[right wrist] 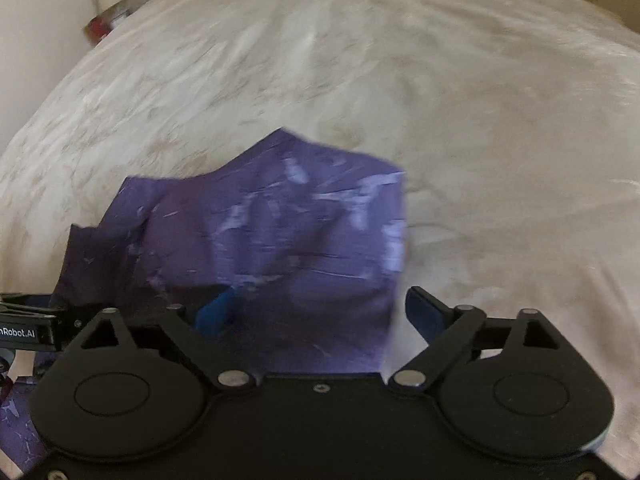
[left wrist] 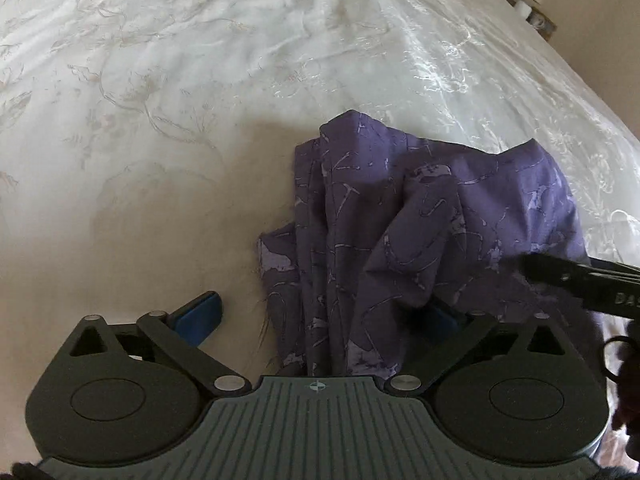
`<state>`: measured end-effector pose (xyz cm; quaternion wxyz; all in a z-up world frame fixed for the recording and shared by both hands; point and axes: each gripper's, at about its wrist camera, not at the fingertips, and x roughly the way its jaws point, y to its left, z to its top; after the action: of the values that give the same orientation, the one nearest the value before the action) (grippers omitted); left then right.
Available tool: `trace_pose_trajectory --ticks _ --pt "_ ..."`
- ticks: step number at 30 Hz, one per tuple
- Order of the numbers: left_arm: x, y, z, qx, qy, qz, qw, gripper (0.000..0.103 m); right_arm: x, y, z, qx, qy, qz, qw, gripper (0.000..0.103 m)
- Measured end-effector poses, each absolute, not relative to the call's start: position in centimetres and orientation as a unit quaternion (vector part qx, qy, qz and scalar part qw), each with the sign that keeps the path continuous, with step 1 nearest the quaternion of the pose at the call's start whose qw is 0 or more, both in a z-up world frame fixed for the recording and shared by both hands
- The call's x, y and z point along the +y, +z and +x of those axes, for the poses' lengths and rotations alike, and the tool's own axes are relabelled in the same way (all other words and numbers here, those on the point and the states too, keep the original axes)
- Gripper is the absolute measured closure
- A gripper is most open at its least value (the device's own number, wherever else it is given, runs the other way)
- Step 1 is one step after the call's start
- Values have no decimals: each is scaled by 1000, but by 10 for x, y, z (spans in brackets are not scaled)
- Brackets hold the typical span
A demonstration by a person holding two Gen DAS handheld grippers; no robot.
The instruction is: Fold large clothes
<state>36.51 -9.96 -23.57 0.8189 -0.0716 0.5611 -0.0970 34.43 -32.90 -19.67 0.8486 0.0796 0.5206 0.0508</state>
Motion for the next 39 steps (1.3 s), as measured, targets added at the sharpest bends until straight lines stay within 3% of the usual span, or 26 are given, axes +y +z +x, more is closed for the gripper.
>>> trace_pose_trajectory --ticks 10,20,39 --pt "-98 -169 330 498 -117 -9 859 1 -340 -148 302 470 28 100 877 1" --pt "-106 -101 271 461 -85 46 882 1 -310 -85 214 415 -25 73 907 1" --pt "-70 -62 169 449 -86 56 888 2 -237 -21 104 390 -97 63 914 1"
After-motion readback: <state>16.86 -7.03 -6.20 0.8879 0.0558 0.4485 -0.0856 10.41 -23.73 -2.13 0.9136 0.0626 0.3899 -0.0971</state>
